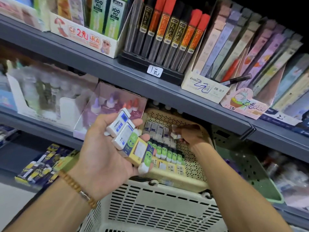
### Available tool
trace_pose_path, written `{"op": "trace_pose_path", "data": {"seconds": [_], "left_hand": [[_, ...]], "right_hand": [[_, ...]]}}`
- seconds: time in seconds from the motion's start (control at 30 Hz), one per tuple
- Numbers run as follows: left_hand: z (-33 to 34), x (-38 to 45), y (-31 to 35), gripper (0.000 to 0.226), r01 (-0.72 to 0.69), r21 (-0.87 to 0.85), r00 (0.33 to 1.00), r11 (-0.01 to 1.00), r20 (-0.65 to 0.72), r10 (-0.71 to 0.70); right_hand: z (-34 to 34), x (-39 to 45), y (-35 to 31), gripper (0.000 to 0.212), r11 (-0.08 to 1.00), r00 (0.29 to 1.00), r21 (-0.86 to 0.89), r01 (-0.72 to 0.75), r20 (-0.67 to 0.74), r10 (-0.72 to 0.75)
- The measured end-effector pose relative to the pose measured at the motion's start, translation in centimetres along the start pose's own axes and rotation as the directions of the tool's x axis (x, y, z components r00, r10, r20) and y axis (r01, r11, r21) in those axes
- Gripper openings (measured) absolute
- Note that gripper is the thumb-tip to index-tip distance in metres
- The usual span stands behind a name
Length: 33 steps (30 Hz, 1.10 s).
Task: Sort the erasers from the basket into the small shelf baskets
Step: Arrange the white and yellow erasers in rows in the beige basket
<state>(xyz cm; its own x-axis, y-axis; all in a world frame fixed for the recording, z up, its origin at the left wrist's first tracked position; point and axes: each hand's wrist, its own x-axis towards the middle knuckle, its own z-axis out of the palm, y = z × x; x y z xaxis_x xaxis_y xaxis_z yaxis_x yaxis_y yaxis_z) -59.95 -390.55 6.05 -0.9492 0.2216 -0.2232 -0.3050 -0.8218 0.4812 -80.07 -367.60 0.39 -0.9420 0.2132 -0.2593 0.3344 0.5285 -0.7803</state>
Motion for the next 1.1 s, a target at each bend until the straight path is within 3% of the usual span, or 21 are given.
{"op": "trace_pose_path", "data": {"seconds": [0.07, 0.17, 0.27, 0.43, 0.5, 0.57, 0.67, 0.8, 0.87, 0.93, 1.03, 1.1], "left_hand": [[0.0, 0.0, -0.1, 0.043, -0.002, 0.008, 1.0, 1.0, -0.023, 0.002], [-0.1, -0.1, -0.1, 0.048, 0.003, 0.02, 0.999, 1.0, -0.042, -0.002], [0.0, -0.2, -0.1, 0.047, 0.005, 0.023, 0.999, 1.0, -0.048, -0.004], [0.2, -0.4, -0.1, 0.05, 0.004, 0.018, 0.997, 1.0, -0.078, -0.002], [0.3, -0.5, 0.0, 0.054, 0.002, 0.017, 0.996, 1.0, -0.09, 0.0], [0.1, -0.5, 0.2, 0.057, 0.002, 0.01, 0.996, 1.0, -0.088, -0.001], [-0.2, -0.5, 0.3, 0.053, 0.005, 0.022, 0.996, 1.0, -0.086, -0.003], [-0.4, -0.3, 0.4, 0.051, -0.008, 0.021, 0.996, 1.0, -0.085, 0.01], [-0.3, -0.3, 0.5, 0.049, -0.011, 0.013, 0.996, 1.0, -0.084, 0.013], [-0.3, -0.2, 0.5, 0.048, -0.01, 0.007, 0.996, 1.0, -0.084, 0.011], [-0.3, -0.1, 0.6, 0.047, -0.012, 0.005, 0.995, 1.0, -0.097, 0.012], [-0.3, 0.0, 0.7, 0.048, -0.013, -0.009, 0.994, 1.0, -0.113, 0.012]], "right_hand": [[-0.1, 0.1, 0.3, 0.03, 1.0, 1.0, -0.024, -0.017, 0.018, 0.017], [-0.2, -0.5, 0.6, 0.015, 0.988, 0.996, -0.139, 0.073, 0.068, -0.064], [-0.9, -1.0, 0.8, 0.022, 0.98, 0.991, -0.147, 0.131, 0.031, -0.128], [-2.0, -1.9, 1.0, 0.027, 0.967, 0.987, 0.253, 0.045, -0.158, -0.005], [-1.9, -2.7, 0.9, 0.031, 0.956, 0.985, 0.292, 0.017, -0.171, 0.035], [-1.5, -3.4, 0.7, 0.028, 0.94, 0.991, 0.34, -0.03, -0.115, 0.074], [-0.8, -4.3, 0.0, 0.006, 0.853, 0.996, 0.514, -0.09, 0.024, 0.09], [0.0, -4.7, -1.0, 0.02, 0.809, 0.996, 0.586, -0.035, 0.089, -0.021], [0.8, -4.7, -1.9, 0.026, 0.909, 0.985, 0.395, 0.13, 0.05, -0.163], [2.1, -4.9, -2.8, 0.019, 0.951, 0.951, 0.013, 0.31, -0.013, -0.31], [4.1, -5.1, -3.3, 0.013, 0.798, 0.874, -0.413, 0.439, -0.012, -0.487], [4.7, -5.5, -2.9, 0.026, 0.72, 0.868, -0.522, 0.457, 0.084, -0.49]]}}
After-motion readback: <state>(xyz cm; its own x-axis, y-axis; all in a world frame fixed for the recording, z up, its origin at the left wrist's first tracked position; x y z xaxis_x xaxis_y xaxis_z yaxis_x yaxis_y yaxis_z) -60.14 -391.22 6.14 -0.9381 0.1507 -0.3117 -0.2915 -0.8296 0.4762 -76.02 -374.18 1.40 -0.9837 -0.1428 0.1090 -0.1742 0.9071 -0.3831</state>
